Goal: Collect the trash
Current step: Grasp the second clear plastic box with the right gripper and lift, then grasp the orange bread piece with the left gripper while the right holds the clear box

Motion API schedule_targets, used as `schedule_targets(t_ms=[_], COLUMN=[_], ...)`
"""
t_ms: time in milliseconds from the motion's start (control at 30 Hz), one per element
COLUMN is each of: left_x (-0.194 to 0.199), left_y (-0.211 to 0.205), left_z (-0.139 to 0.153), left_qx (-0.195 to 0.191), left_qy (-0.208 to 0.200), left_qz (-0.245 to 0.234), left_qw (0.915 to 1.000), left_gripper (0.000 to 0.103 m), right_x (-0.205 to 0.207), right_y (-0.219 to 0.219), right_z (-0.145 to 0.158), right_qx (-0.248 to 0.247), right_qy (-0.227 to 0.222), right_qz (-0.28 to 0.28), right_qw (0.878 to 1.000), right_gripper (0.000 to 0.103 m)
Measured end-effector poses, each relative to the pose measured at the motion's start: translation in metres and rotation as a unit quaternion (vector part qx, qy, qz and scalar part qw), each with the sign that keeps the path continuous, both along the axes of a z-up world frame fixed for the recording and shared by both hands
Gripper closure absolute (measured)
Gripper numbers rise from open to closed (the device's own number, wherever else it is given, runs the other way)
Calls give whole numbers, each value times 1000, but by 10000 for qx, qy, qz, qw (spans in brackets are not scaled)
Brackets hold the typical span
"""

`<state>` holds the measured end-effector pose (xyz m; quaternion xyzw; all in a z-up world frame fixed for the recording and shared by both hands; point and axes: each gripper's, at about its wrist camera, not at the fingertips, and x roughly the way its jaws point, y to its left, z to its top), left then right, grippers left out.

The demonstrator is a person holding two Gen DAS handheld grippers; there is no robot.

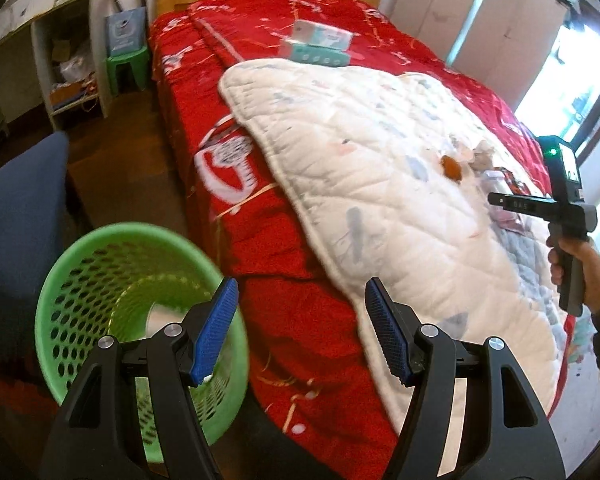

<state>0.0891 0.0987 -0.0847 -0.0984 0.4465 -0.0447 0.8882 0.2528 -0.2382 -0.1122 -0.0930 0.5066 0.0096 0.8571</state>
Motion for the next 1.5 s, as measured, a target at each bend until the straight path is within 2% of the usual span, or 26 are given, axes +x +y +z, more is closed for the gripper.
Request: schedule_targets(t_ms=[200, 433, 767, 1100, 1300, 1433, 1500], left_x=[25, 64, 131, 188, 205, 214, 215], left_y=[-33, -90, -170, -217, -231, -238, -239], left_z=[12, 21, 5, -25, -36, -44, -45], left_qx=[6, 36, 306, 515, 611, 751, 764], left_qy=[-169, -392, -424, -212, -105, -3, -11], left_qz=[-368, -913, -1425, -1549, -1564, -1533, -1518], left_qw=[9992, 9950, 9884, 9864, 9857, 9853, 9855], left_gripper=[37, 38, 38, 38, 38, 40, 46], right_x=[-19, -53, -96, -114, -116, -117, -119], right_y=[-9, -21, -40, -48, -54, -58, -58], right_z=[24, 45, 52, 44, 39, 36, 35], right_qx=[444, 891, 1156, 1275, 1331, 1370, 1383], right_qy=[-179, -312, -394, -369, -335, -307, -305], right_qz=[5, 31, 84, 95, 79, 32, 14], right_qw=[9989, 9955, 9925, 9911, 9905, 9901, 9899], right_gripper=[51, 51, 51, 51, 51, 51, 51])
